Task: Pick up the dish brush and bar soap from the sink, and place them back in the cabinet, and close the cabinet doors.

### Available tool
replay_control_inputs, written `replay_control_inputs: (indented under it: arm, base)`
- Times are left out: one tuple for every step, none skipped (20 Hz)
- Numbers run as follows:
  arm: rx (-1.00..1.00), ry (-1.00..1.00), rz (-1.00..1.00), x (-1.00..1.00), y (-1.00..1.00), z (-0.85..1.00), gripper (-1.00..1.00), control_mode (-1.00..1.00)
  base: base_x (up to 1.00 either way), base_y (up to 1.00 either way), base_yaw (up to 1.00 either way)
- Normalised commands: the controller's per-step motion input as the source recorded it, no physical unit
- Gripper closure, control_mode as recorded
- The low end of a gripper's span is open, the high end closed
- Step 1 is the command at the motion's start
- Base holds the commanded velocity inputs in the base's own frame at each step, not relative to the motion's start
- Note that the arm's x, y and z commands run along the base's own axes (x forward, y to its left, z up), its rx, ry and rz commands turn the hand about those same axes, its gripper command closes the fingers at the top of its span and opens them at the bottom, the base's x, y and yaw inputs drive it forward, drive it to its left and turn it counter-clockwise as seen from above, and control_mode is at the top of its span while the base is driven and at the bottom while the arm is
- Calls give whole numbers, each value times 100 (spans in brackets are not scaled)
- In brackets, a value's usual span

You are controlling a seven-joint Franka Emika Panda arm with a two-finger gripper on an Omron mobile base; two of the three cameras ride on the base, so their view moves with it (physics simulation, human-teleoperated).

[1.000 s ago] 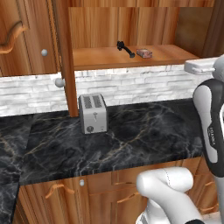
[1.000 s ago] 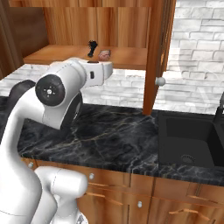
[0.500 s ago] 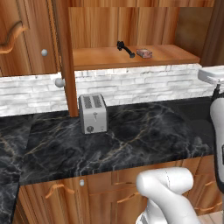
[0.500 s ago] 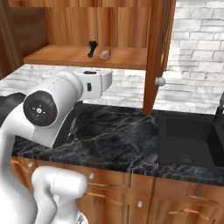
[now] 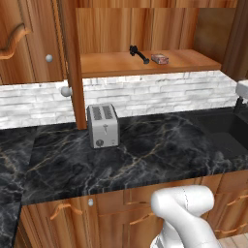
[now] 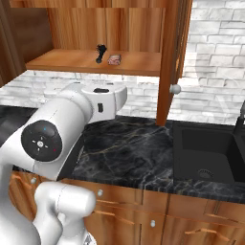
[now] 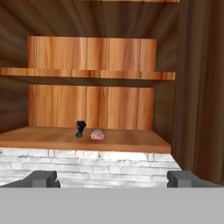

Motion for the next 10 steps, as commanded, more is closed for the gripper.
replay_control_inputs:
  arm:
    - [0, -3, 0, -33, -21, 0, -100, -100]
    - [0, -3, 0, -35, -23, 0, -100, -100]
    - [0, -2, 0, -36, -23, 0, -100, -100]
    - [0, -1, 0, -36, -24, 0, -100, -100]
    - [0, -2, 0, -37, -29, 0, -100, -100]
    - [0, -2, 0, -42, -34, 0, -100, -100]
    - [0, -1, 0, -41, -34, 0, -100, -100]
    - [0, 0, 0, -39, -32, 0, -100, -100]
    - [0, 0, 0, -38, -31, 0, -100, -100]
    - [0, 0, 0, -36, -31, 0, -100, -100]
  base:
    - [0, 0, 0]
    - [0, 0, 0]
    - [0, 0, 0]
    - [0, 0, 0]
    - [0, 0, 0]
    - [0, 0, 0]
    - [0, 0, 0]
    - [0, 0, 0]
    - [0, 0, 0]
    - [0, 0, 0]
